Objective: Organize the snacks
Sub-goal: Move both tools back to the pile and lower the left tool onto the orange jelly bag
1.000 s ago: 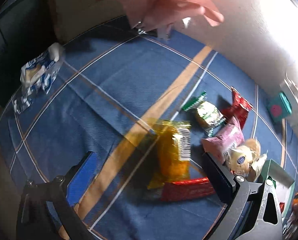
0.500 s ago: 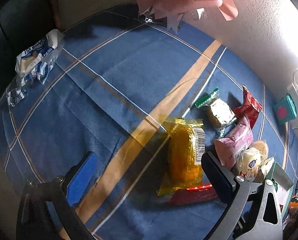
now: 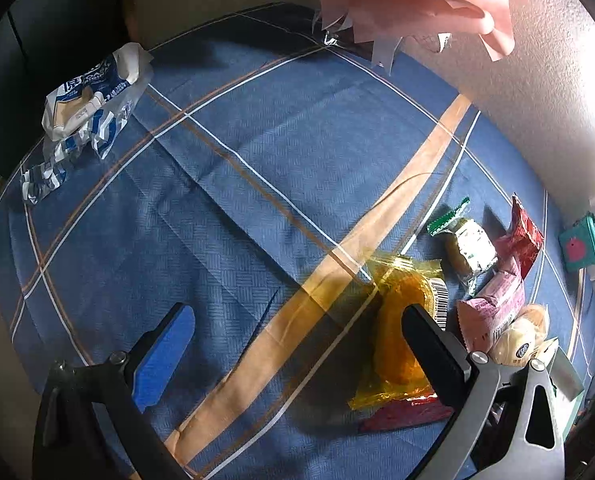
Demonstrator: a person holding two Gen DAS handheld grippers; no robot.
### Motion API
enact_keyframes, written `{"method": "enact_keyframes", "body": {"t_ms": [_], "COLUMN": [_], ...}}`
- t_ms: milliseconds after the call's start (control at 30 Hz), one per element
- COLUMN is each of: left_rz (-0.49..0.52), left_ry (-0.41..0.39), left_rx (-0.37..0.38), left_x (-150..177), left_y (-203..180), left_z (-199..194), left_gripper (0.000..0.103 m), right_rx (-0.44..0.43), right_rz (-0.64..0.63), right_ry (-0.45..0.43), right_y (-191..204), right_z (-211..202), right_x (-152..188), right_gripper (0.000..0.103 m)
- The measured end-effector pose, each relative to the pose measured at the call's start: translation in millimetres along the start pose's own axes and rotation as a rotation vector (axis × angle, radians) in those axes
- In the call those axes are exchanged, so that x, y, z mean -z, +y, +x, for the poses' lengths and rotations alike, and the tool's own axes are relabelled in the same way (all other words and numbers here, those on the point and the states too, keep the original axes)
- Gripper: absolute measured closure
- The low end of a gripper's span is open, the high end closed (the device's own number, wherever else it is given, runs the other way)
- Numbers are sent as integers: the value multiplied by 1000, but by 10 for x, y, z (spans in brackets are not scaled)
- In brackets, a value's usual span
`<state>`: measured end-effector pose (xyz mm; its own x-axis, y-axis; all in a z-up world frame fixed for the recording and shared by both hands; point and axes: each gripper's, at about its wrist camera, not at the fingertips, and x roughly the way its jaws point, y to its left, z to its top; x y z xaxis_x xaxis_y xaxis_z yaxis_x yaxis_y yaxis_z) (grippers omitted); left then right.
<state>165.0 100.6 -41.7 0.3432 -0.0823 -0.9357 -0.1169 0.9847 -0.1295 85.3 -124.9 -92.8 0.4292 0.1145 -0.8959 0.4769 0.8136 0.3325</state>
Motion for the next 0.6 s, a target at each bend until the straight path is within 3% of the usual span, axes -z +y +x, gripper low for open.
{"method": "enact_keyframes", "body": {"t_ms": [433,600], "left_rz": [40,100], "left_ry": [23,49], "left_rx": [35,96], "left_x": [-17,-32], "left_y": [-85,-236], "left_z": [73,108], "left_gripper": [0,0], "right_rx": [209,225], "right_rz": [-165,-186], "right_ry": [73,111], "right_y": [215,108], "right_z": [201,126], "right_x": [159,247], "right_gripper": [0,0]}}
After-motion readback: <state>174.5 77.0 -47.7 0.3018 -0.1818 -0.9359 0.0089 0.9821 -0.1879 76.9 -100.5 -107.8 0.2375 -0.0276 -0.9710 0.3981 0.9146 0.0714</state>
